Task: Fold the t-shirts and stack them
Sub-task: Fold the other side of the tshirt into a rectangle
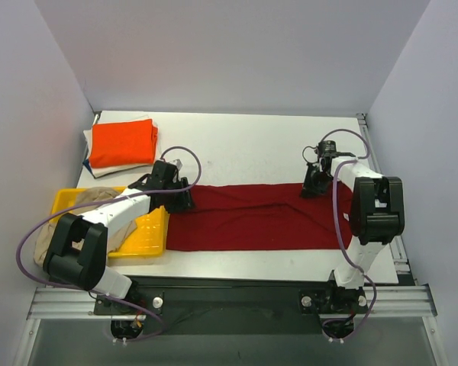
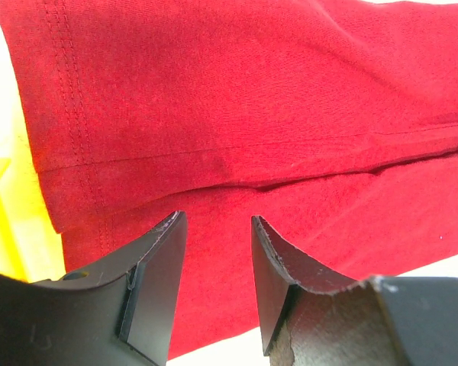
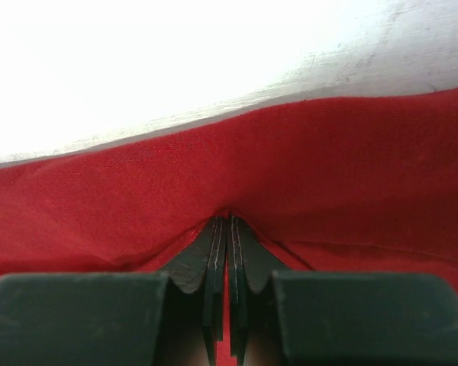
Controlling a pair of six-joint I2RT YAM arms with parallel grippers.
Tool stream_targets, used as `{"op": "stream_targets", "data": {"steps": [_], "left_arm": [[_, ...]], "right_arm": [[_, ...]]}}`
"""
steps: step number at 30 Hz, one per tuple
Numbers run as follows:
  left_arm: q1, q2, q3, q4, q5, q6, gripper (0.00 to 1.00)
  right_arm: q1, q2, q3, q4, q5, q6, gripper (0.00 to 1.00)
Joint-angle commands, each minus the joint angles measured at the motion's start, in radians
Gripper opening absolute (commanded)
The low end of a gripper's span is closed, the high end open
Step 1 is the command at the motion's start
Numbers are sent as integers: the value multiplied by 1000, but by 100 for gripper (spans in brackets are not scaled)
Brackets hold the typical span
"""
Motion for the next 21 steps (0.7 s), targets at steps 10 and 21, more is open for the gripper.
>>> {"op": "stream_targets", "data": {"steps": [10, 21], "left_arm": [[-5, -29, -11, 45, 4, -17, 50], [-5, -17, -17, 51, 13, -16, 50]], "right_arm": [[26, -216, -87, -95, -57, 29, 0], [98, -331, -203, -135, -36, 97, 0]]}}
